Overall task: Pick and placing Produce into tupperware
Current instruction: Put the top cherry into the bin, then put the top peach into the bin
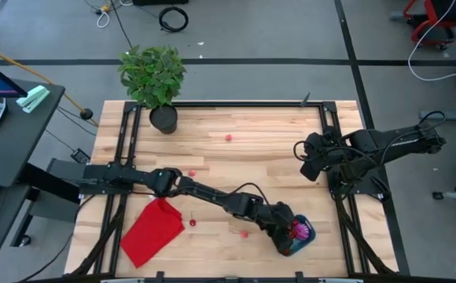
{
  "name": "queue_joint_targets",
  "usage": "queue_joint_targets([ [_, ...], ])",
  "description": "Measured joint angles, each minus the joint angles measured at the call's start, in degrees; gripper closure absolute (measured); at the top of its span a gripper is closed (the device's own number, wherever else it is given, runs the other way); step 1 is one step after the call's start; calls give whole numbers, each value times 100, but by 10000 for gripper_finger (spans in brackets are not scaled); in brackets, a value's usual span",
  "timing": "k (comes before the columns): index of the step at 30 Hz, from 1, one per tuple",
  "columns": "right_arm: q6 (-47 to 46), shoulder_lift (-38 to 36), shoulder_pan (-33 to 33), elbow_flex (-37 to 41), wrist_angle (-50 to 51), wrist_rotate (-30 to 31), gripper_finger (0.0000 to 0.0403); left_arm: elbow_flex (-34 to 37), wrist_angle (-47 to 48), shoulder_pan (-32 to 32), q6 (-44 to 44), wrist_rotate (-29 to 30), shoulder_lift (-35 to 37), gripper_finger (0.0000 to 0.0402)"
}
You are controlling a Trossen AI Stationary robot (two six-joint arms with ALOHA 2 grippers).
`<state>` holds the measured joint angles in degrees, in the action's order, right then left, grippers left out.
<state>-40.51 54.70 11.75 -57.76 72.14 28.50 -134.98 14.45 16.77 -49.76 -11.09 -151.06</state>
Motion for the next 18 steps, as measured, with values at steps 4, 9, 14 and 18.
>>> queue_joint_targets([
  [4,0,0,0,0,0,-27,192,0,33,-39,-107,-6,0,321],
  [9,0,0,2,0,0,-31,192,0,42,-186,-593,-740,47,293],
  [14,4,0,0,0,0,-30,192,-4,-32,-466,-962,-2008,205,289],
  [18,-35,1,4,0,3,-61,192,-2,189,-642,-927,-2686,342,298],
])
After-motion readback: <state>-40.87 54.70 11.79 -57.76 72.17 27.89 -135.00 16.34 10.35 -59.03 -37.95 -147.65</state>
